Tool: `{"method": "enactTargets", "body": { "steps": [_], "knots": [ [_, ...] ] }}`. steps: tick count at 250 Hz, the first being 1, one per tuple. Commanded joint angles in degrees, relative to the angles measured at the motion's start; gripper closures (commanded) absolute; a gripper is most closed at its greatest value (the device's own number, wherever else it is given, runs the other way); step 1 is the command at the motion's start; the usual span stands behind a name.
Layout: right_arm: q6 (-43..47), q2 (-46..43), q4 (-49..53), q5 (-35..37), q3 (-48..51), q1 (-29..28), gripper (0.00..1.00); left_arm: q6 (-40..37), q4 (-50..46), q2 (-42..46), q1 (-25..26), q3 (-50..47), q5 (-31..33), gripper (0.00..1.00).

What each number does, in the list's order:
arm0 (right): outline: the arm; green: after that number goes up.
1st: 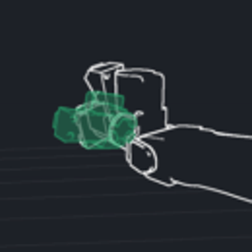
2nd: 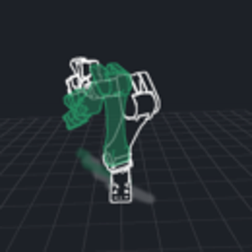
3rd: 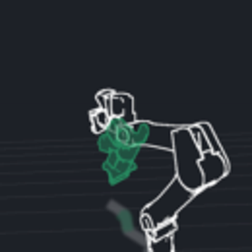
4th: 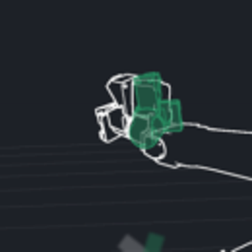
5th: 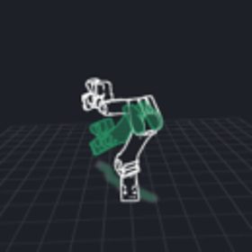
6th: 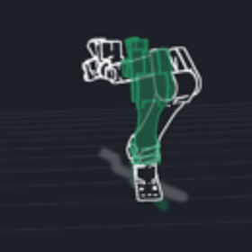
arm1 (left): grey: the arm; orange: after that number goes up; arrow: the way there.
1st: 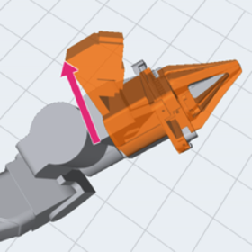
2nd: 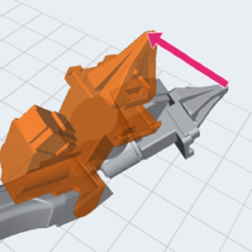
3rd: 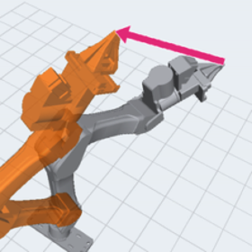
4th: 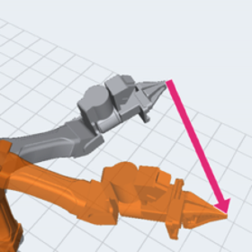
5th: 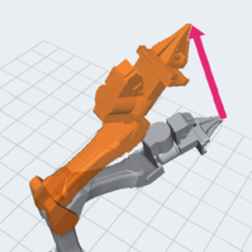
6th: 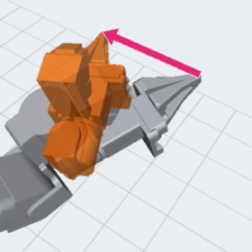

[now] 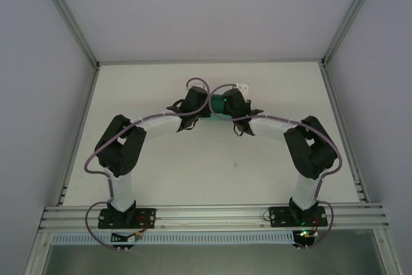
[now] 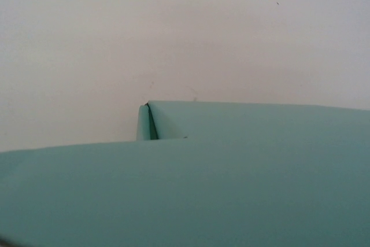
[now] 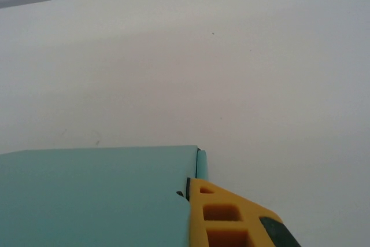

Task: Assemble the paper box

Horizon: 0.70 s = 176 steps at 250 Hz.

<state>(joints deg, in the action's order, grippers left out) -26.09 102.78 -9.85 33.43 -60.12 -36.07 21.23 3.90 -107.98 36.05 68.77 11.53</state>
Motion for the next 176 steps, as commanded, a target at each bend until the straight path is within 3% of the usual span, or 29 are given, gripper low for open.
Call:
{"method": "enactTargets", "body": {
  "steps": [1,43,76,176],
  "knots": [
    [1.4,-1.3,-5.2,-3.0,3.9,-2.1,1.0,0.5,-3.3,0.7,1.6,-3.1,-5.1,0.99],
    [1.5,-0.6,-5.7,-0.4,6.5,-3.4,1.0,0.7,-6.3,3.6,1.9,-4.0,-4.3,0.85],
    [0.7,0.0,-5.0,1.4,7.8,-4.0,1.0,0.7,-10.9,6.6,1.8,-3.2,-2.9,0.64],
    [-0.3,0.5,-6.2,3.8,11.5,-5.8,1.0,3.3,-25.5,14.6,1.9,-0.3,-3.7,0.45]
  ]
}}
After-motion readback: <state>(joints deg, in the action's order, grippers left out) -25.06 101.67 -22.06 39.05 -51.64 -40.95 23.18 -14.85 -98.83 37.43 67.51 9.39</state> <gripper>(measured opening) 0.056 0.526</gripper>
